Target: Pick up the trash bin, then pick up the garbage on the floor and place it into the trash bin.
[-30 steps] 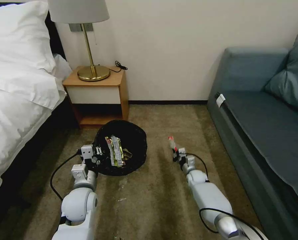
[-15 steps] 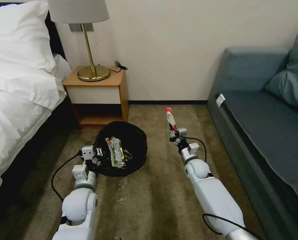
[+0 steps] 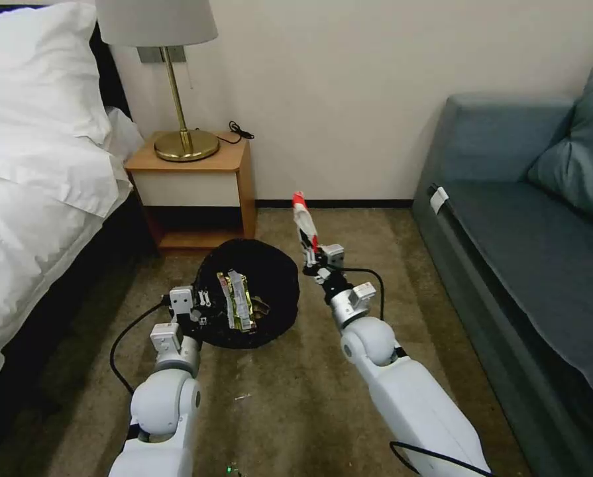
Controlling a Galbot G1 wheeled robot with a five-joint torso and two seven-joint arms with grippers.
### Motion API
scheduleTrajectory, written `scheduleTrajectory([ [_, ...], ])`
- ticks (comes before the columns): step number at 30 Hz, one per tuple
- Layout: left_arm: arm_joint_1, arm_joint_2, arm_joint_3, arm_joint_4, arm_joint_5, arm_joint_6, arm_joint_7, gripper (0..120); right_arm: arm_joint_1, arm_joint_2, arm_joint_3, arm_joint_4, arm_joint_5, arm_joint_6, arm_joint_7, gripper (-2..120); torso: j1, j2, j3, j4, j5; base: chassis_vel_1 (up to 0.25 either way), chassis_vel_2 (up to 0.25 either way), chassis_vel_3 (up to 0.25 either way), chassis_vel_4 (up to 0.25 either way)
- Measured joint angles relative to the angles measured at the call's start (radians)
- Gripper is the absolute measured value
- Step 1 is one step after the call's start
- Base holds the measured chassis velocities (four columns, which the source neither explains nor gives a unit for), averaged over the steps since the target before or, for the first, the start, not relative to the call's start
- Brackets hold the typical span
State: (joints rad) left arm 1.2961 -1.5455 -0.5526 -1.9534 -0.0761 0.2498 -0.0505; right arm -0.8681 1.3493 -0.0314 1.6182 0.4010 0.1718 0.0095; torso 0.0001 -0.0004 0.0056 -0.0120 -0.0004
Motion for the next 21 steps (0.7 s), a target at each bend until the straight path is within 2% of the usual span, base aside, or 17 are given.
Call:
scheduleTrajectory([
  [9, 0.005, -0.006, 0.005, -0.006, 0.002, 0.0, -0.003, 4, -0.041, -0.002, -0.089, 0.037, -0.025, 0.0, -0.004, 1, 0.0, 0.0, 0.0, 0.0, 0.0001, 0.0, 0.0, 0.0, 0.0],
  [18, 0.002, -0.008, 0.011, -0.013, 0.001, 0.0, -0.003, 4, -0.078, -0.003, -0.125, -0.056, -0.112, 0.04, -0.015, 1, 0.0, 0.0, 0.0, 0.0, 0.0002, 0.0, 0.0, 0.0, 0.0],
  [21, 0.003, -0.009, 0.01, -0.013, 0.001, 0.0, -0.003, 4, -0.083, -0.002, -0.125, -0.071, -0.133, 0.042, -0.036, 7, 0.0, 0.0, 0.0, -0.0001, 0.0001, 0.0, 0.0, 0.0, 0.0],
])
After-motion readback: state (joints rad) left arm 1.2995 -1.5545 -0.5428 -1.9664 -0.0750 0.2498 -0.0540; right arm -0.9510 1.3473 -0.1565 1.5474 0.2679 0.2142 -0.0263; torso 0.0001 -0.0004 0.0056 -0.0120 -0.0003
